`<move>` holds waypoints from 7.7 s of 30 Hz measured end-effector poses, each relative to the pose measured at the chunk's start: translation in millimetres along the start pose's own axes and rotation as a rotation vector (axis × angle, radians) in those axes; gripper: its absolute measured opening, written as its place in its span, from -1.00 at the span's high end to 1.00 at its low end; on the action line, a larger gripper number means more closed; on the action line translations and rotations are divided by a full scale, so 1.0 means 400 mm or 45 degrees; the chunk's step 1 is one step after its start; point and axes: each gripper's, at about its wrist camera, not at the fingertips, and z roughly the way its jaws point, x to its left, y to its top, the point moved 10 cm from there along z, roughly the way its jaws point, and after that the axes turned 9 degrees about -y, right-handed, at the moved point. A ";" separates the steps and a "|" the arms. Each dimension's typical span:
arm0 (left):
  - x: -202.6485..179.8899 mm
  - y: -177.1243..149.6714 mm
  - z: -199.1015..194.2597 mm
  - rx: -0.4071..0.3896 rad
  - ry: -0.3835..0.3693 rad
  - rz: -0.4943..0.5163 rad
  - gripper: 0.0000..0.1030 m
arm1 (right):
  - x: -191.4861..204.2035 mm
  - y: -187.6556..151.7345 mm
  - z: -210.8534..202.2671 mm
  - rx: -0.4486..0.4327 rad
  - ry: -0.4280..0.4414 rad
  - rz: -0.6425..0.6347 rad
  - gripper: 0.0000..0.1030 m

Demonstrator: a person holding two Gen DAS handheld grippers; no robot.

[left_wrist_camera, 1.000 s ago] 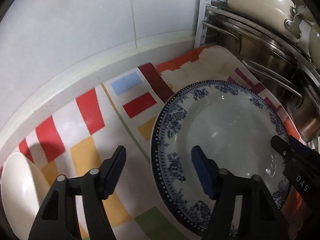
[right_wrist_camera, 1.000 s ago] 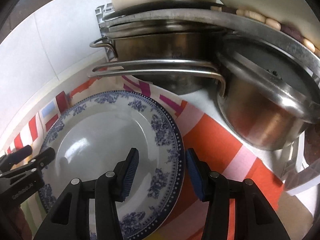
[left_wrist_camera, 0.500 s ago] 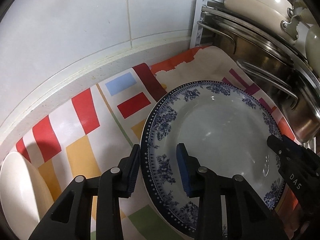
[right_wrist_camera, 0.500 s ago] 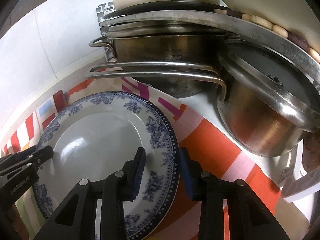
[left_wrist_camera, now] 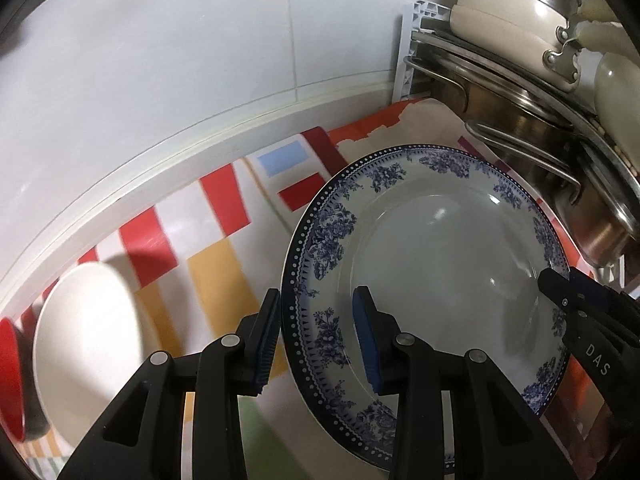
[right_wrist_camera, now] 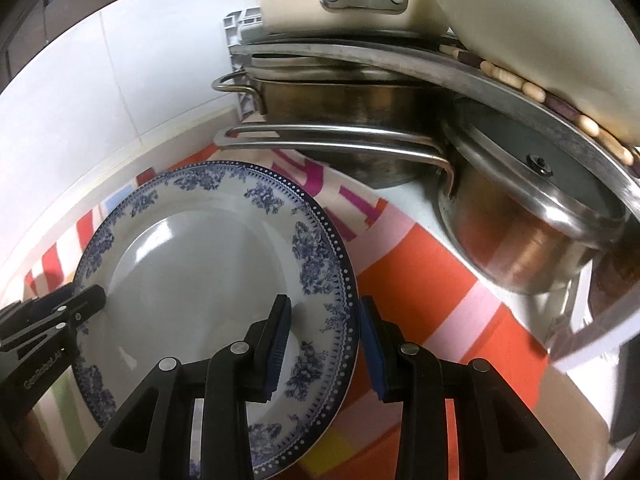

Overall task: Organize plates and bowls
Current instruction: 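Lift the smaller plate with both grippers and carry it toward the plate stack, then lower the smaller plate onto the stacked plates and open both grippers, then move both tools toward the pink bowl, then close both grippers on the rim of the pink bowl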

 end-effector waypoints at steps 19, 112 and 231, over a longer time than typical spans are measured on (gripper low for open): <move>0.067 -0.111 -0.304 -0.098 0.071 -0.133 0.30 | 0.051 -0.049 -0.272 -0.040 0.068 -0.066 0.31; 0.735 -1.192 -0.888 0.059 0.502 -0.887 0.29 | 0.848 -0.894 -0.840 0.096 0.533 -0.925 0.30; 1.097 -0.593 -0.527 0.005 0.332 -0.615 0.18 | 1.349 -0.438 -0.587 -0.010 0.757 -0.951 0.35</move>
